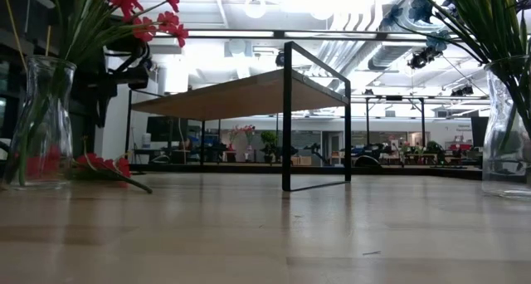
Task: Pick and place flowers into a vace then onto a shelf
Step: Put the red flower into the left transparent vase
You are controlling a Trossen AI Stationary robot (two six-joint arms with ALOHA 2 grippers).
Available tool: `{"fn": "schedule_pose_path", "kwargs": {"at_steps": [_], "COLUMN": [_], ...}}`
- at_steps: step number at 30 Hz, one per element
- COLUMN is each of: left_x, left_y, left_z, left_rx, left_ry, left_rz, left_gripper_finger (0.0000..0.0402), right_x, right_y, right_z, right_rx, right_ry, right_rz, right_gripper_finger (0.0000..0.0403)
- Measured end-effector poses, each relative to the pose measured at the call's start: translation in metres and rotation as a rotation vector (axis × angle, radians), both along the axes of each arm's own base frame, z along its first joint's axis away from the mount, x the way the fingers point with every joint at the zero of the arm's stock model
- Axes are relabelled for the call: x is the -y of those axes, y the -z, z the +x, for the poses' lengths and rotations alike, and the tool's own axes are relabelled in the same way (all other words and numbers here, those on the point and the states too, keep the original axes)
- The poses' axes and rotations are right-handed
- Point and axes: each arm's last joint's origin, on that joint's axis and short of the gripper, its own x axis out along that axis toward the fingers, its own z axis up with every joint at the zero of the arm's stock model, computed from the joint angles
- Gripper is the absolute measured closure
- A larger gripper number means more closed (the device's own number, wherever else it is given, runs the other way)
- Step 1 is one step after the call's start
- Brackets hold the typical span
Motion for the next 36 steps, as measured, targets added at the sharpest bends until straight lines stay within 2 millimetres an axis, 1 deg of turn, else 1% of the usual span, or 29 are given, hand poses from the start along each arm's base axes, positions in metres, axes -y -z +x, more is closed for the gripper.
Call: {"fn": "schedule_pose_path", "kwargs": {"at_steps": [12, 15, 21, 24, 32, 36], "left_x": [-0.003, -0.004, -0.003, 0.001, 0.02, 0.021], "left_y": [-0.001, -0.001, -0.001, -0.001, 0.0, 0.001], "left_z": [0.002, 0.003, 0.003, 0.006, 0.019, 0.021], "left_rx": [0.01, 0.011, 0.03, 0.044, 0.025, 0.003], "left_ry": [-0.006, 0.033, 0.097, 0.126, 0.15, 0.131], "left_rz": [0.054, 0.084, 0.085, 0.068, 0.012, 0.026], "left_gripper_finger": [0.0355, 0.0355, 0.0355, 0.0355, 0.0355, 0.0355], "right_x": [0.0, -0.001, -0.001, -0.001, -0.002, -0.003], "right_y": [0.0, 0.0, 0.001, 0.001, 0.005, 0.004], "right_z": [0.0, 0.0, 0.0, 0.0, 0.002, 0.002], "right_rx": [0.0, 0.004, -0.002, -0.005, -0.046, -0.04], "right_ry": [-0.003, -0.021, -0.024, -0.025, -0.03, -0.063], "right_rz": [-0.002, -0.011, -0.011, -0.012, -0.037, -0.053], "right_gripper_finger": [0.0142, 0.0142, 0.0142, 0.0142, 0.0142, 0.0142]}}
